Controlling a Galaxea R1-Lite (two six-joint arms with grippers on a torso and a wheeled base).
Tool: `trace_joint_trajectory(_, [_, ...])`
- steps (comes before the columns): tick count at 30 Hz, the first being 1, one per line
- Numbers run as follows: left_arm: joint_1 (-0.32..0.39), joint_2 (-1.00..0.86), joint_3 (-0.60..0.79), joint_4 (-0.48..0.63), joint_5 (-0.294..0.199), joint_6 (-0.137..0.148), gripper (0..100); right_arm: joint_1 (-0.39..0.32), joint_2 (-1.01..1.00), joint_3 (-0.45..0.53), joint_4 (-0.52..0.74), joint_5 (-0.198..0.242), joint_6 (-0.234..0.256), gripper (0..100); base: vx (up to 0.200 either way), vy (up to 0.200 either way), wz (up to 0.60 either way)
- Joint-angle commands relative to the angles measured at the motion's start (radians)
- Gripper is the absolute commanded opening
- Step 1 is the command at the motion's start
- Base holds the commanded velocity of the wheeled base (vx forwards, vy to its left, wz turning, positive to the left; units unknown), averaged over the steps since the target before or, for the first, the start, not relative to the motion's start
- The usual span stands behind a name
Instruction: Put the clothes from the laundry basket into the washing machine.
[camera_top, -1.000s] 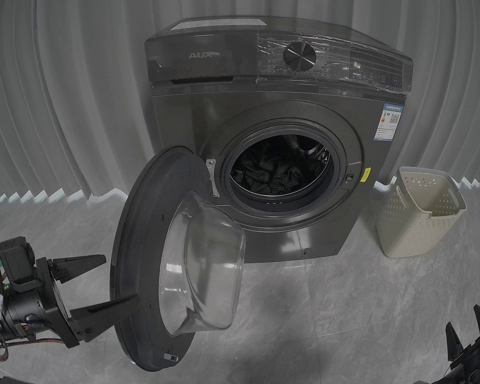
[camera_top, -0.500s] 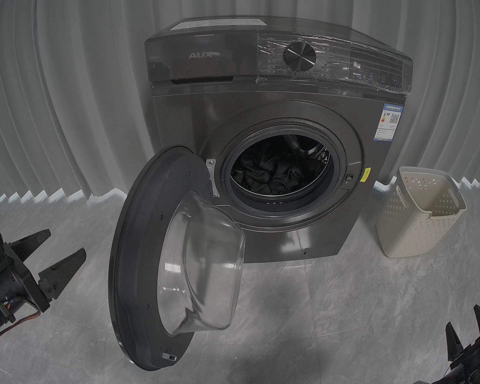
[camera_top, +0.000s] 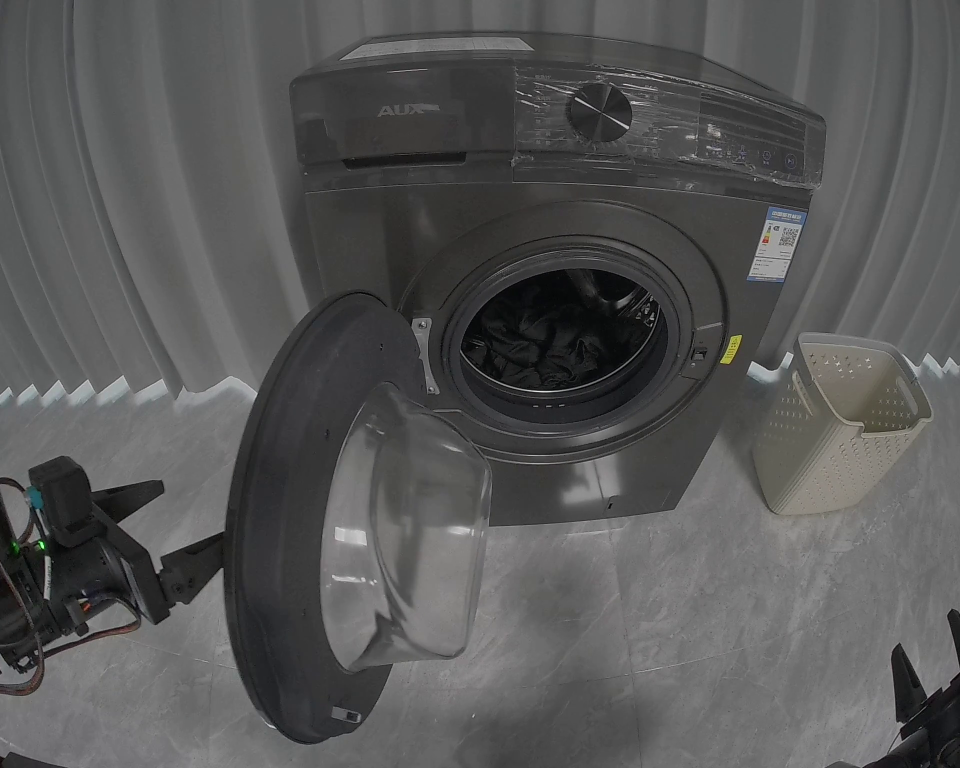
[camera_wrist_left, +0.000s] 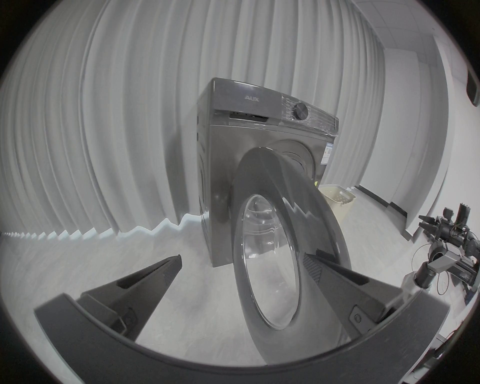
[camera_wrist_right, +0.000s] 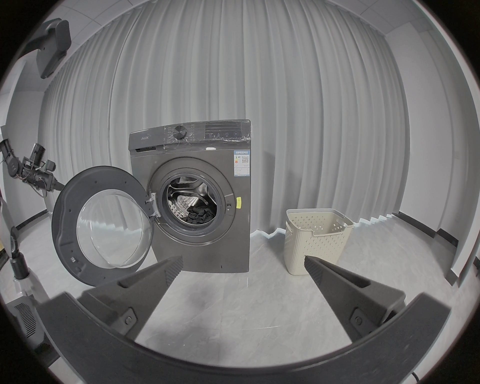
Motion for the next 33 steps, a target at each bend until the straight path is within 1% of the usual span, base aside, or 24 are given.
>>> trace_joint_trajectory(1, [-0.138, 0.121, -0.046, -0.046, -0.019, -0.039, 100, 0.001, -0.016, 0.018, 0.0, 0.0, -0.001, 100, 0.0, 0.0, 0.0])
trace_joint_trajectory(3, [-0.155, 0.137, -0.066, -0.048, -0.018, -0.057, 100, 0.001, -0.016, 0.018, -0.002, 0.0, -0.001, 100, 0.0, 0.0, 0.0])
trace_joint_trajectory(8, [-0.166, 0.187, -0.082, -0.058, -0.015, -0.056, 100, 0.001, -0.016, 0.018, 0.0, 0.0, -0.001, 100, 0.0, 0.0, 0.0])
trace_joint_trajectory(11, [-0.179, 0.236, -0.089, -0.101, -0.015, -0.056, 100, 0.001, -0.016, 0.018, 0.0, 0.0, -0.001, 100, 0.0, 0.0, 0.0])
trace_joint_trajectory(13, [-0.205, 0.272, -0.099, -0.135, -0.013, -0.059, 100, 0.001, -0.016, 0.018, 0.0, 0.0, -0.001, 100, 0.0, 0.0, 0.0])
trace_joint_trajectory(14, [-0.205, 0.272, -0.099, -0.135, -0.013, -0.059, 100, 0.001, -0.016, 0.018, 0.0, 0.0, -0.001, 100, 0.0, 0.0, 0.0])
trace_joint_trajectory(17, [-0.242, 0.36, -0.147, -0.2, -0.011, -0.074, 100, 0.001, -0.016, 0.018, 0.0, 0.0, -0.001, 100, 0.0, 0.0, 0.0])
trace_joint_trajectory(22, [-0.29, 0.48, -0.237, -0.272, -0.011, -0.138, 100, 0.001, -0.016, 0.018, 0.0, 0.0, -0.001, 100, 0.0, 0.0, 0.0])
trace_joint_trajectory(23, [-0.291, 0.486, -0.244, -0.275, -0.011, -0.142, 100, 0.001, -0.016, 0.018, 0.0, 0.0, -0.001, 100, 0.0, 0.0, 0.0])
trace_joint_trajectory(26, [-0.313, 0.533, -0.293, -0.296, -0.008, -0.166, 100, 0.001, -0.016, 0.018, 0.0, 0.0, -0.001, 100, 0.0, 0.0, 0.0])
trace_joint_trajectory(29, [-0.314, 0.559, -0.316, -0.296, 0.001, -0.169, 100, 0.001, -0.016, 0.018, 0.0, 0.0, -0.001, 100, 0.0, 0.0, 0.0])
trace_joint_trajectory(30, [-0.314, 0.576, -0.322, -0.299, 0.021, -0.168, 100, 0.001, -0.016, 0.018, 0.0, 0.0, -0.001, 100, 0.0, 0.0, 0.0])
trace_joint_trajectory(32, [-0.314, 0.593, -0.323, -0.308, 0.039, -0.168, 100, 0.001, -0.016, 0.018, 0.0, 0.0, -0.001, 100, 0.0, 0.0, 0.0])
trace_joint_trajectory(33, [-0.314, 0.604, -0.323, -0.325, 0.042, -0.166, 0, 0.001, -0.016, 0.018, 0.0, 0.0, -0.001, 100, 0.0, 0.0, 0.0])
